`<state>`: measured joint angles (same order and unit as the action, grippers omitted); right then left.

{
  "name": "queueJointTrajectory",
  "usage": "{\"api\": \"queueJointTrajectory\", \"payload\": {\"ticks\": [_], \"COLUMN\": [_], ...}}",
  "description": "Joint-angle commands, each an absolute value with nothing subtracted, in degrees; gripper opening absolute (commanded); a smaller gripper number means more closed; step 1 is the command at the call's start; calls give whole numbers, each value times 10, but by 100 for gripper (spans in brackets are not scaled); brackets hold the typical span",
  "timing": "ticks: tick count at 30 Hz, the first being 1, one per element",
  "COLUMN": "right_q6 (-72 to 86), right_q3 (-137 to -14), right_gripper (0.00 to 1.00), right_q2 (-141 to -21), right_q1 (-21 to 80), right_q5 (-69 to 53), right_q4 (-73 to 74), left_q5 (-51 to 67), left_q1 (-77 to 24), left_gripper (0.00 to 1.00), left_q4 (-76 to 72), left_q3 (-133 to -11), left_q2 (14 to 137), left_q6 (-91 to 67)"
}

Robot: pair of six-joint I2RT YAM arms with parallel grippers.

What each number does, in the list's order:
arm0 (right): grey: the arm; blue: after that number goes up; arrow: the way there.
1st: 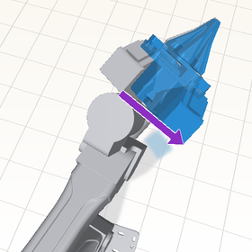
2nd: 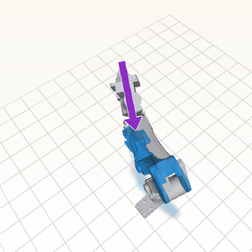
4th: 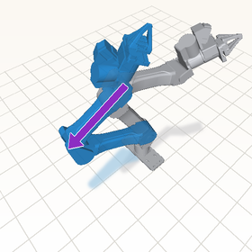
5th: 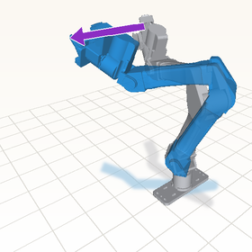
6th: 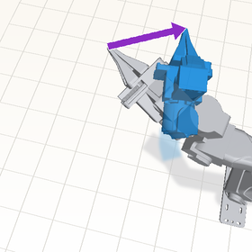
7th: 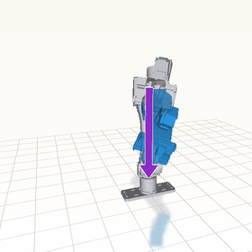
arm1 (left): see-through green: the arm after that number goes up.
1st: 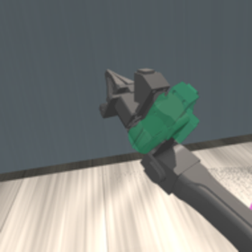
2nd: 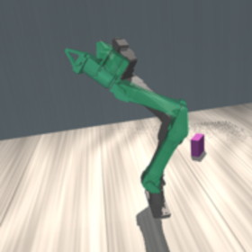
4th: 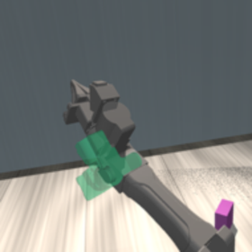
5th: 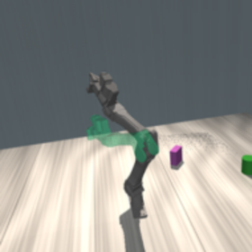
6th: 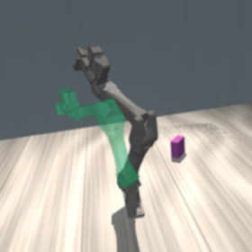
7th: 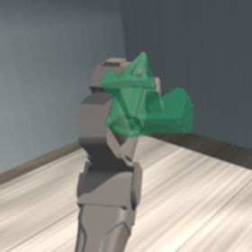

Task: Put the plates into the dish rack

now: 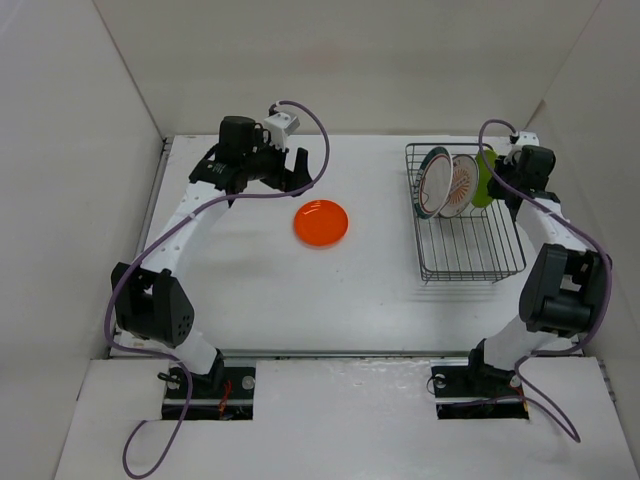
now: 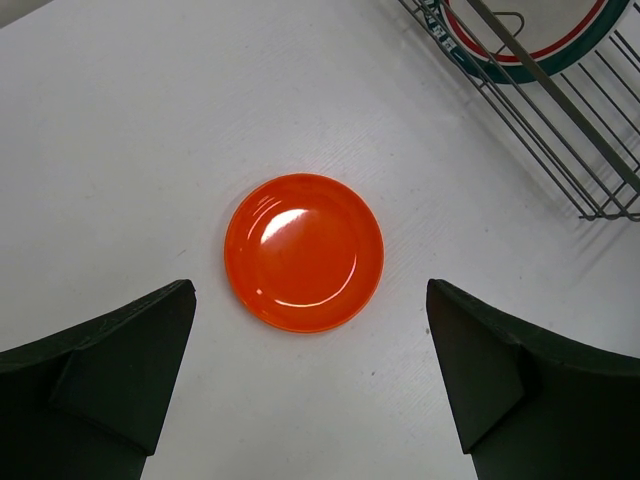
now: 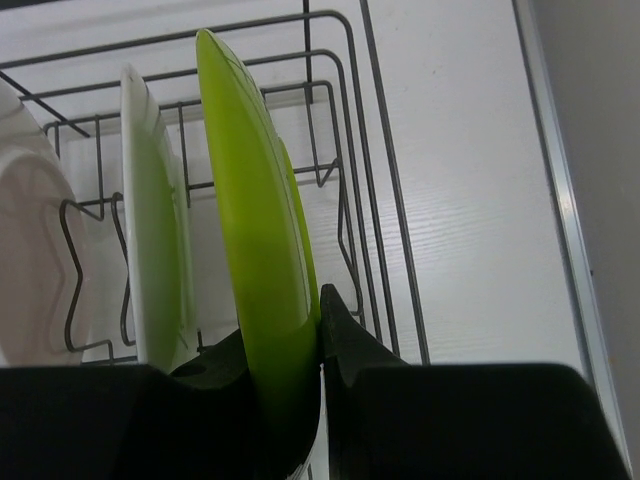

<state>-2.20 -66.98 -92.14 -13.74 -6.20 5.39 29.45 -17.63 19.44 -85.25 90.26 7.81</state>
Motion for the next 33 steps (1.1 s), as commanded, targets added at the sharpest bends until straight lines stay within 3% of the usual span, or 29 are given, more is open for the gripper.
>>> {"api": "queueJointTrajectory", "payload": {"ticks": [1,6,7,8,9,12,18,20,21,22,27,31,33], "right_q6": [-29,-29,-29,-29,-29,-29,-24,-10,3,10,108,144,152], "right_q3": [-684,-689,-689,-689,-689,-689,-710,-718,-725,-725,-742,-754,-749], "right_gripper": [0,4,7,20,27,39,48,55,61,100,100,100,100], "right_q2": [-930,-941,-941,-941,-941,-941,-928,-916,-898,-888,-822,-786,-745], "right_q1": [-131,-131,-131,-131,-131,-131,-131,-131,-131,-131,-131,-131,-131], "right_q5": [-55,-37,-37,-37,-37,-32,9,50,65,81,229,222,157], "right_q4": [21,27,27,32,33,33,41,50,58,66,107,134,128], "left_q5": [291,291,291,291,291,291,283,276,269,259,274,285,298], "left_q1": [-177,-177,-177,-177,-177,-177,-177,-177,-177,-177,-142,-128,-122], "left_gripper": [100,100,100,100,100,100,100,100,100,100,100,100,100], "left_q4": [172,172,172,172,172,172,160,140,134,128,127,113,113], "left_q3": [-846,-846,-846,-846,-846,-846,-821,-805,-786,-778,-738,-723,-723], "left_q2": [868,868,868,868,868,868,868,868,868,874,915,938,961], "left_q6": [87,87,87,87,87,87,80,74,74,74,67,55,55]}}
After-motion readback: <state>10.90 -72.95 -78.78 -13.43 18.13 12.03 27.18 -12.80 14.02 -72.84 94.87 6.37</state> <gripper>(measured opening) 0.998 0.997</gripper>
